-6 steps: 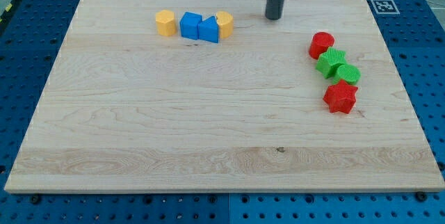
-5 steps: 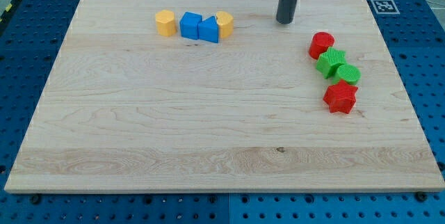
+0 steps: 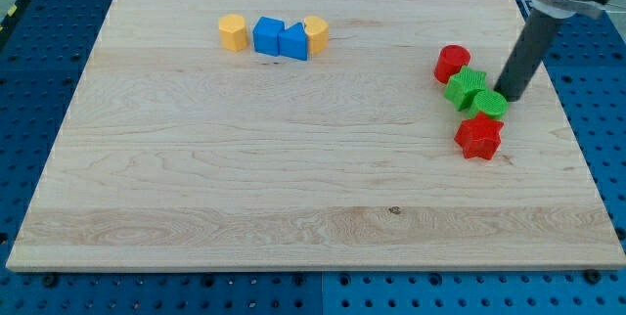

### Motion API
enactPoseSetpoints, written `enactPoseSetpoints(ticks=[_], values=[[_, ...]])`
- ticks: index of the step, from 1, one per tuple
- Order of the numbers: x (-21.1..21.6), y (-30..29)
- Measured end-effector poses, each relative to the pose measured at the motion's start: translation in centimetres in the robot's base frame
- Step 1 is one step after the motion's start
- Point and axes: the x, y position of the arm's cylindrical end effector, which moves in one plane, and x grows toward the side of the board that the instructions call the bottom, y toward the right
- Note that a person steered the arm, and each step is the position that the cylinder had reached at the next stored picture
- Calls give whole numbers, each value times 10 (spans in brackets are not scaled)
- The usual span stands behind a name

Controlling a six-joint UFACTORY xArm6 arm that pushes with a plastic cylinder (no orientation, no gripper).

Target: Place red circle at top left of the board

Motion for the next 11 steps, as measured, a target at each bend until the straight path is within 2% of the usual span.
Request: enactPoseSetpoints(ticks=[1, 2, 3, 5, 6, 7, 8, 9, 10, 11], values=[[-25, -57], [-70, -108], [-91, -115], [-38, -47], [-28, -13], [-41, 1], [-73, -22], [-94, -97], [-96, -170], [-113, -188]])
